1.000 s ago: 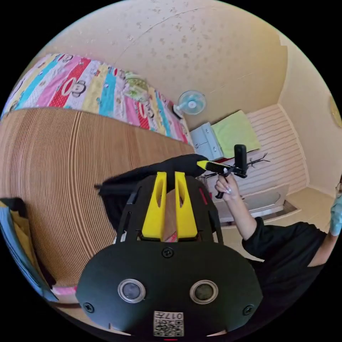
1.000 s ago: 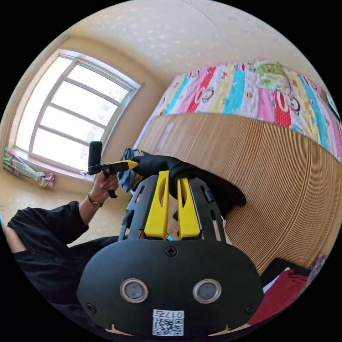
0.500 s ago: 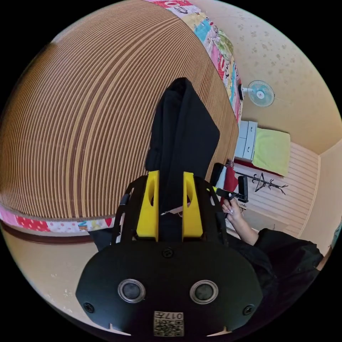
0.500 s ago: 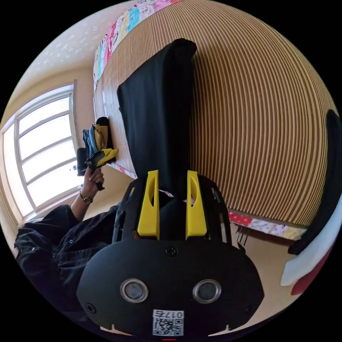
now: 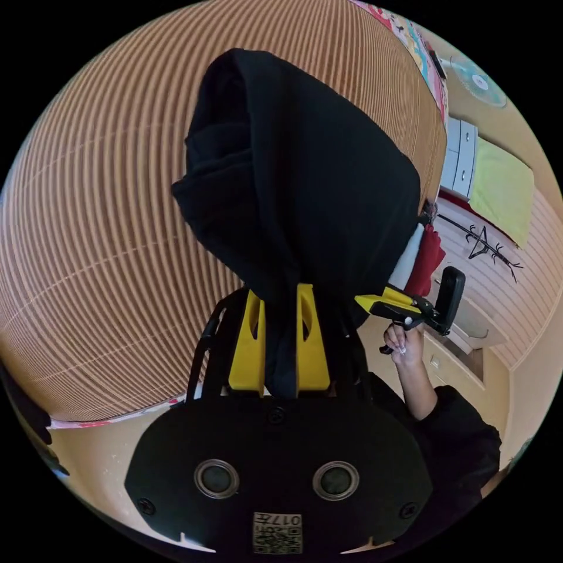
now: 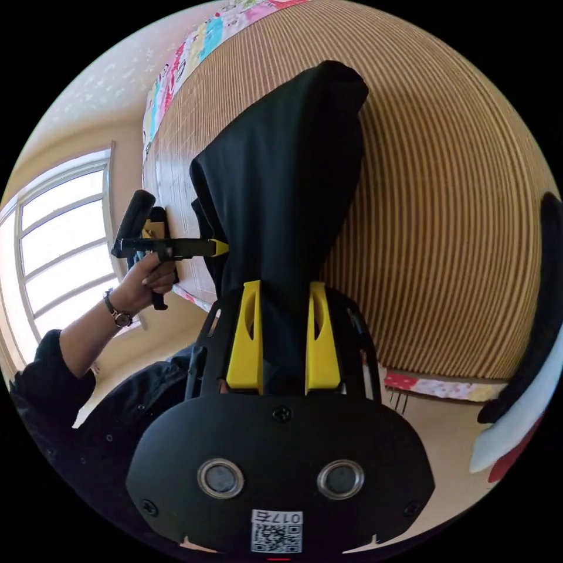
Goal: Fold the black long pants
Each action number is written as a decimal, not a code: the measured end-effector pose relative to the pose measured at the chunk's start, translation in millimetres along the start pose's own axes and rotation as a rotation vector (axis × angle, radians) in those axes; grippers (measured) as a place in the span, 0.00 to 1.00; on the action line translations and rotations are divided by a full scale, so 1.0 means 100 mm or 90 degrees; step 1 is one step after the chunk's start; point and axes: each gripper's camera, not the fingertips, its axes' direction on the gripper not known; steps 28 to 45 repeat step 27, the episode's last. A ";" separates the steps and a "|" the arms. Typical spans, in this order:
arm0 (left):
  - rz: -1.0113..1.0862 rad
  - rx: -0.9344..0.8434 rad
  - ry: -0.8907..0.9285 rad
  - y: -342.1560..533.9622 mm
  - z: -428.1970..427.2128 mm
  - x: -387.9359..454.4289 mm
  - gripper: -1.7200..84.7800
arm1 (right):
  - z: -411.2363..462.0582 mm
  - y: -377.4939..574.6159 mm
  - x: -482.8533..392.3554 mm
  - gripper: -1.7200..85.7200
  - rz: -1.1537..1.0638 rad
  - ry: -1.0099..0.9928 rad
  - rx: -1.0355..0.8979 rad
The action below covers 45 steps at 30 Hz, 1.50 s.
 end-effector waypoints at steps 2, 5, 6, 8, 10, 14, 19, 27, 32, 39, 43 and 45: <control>0.011 -0.022 0.017 -0.13 0.26 0.31 0.11 | -0.25 0.16 0.30 0.14 0.045 0.026 0.040; 0.008 -0.016 0.094 -0.33 0.66 0.83 0.11 | -0.82 0.56 0.87 0.12 0.167 0.072 0.148; 0.011 -0.013 0.126 -0.39 0.82 1.07 0.11 | -1.05 0.75 1.07 0.11 0.218 0.083 0.193; 0.025 -0.027 0.155 -0.49 1.03 1.45 0.11 | -1.34 1.07 1.31 0.10 0.273 0.080 0.256; 0.035 -0.065 0.152 -0.55 1.20 1.88 0.12 | -1.53 1.36 1.45 0.07 0.289 0.055 0.320; 0.061 -0.125 -0.003 -0.44 1.14 2.12 0.12 | -1.54 1.74 1.45 0.04 0.296 0.040 0.392; 0.121 -0.217 -0.218 0.26 0.79 1.49 0.05 | -0.93 1.49 1.12 0.03 0.259 -0.066 0.318; -0.067 -0.139 -0.346 2.26 -0.22 -0.64 0.01 | 0.57 0.22 -0.69 0.02 -0.029 -0.220 -0.124; -0.067 -0.139 -0.346 2.26 -0.22 -0.64 0.01 | 0.57 0.22 -0.69 0.02 -0.029 -0.220 -0.124; -0.067 -0.139 -0.346 2.26 -0.22 -0.64 0.01 | 0.57 0.22 -0.69 0.02 -0.029 -0.220 -0.124; -0.067 -0.139 -0.346 2.26 -0.22 -0.64 0.01 | 0.57 0.22 -0.69 0.02 -0.029 -0.220 -0.124; -0.067 -0.139 -0.346 2.26 -0.22 -0.64 0.01 | 0.57 0.22 -0.69 0.02 -0.029 -0.220 -0.124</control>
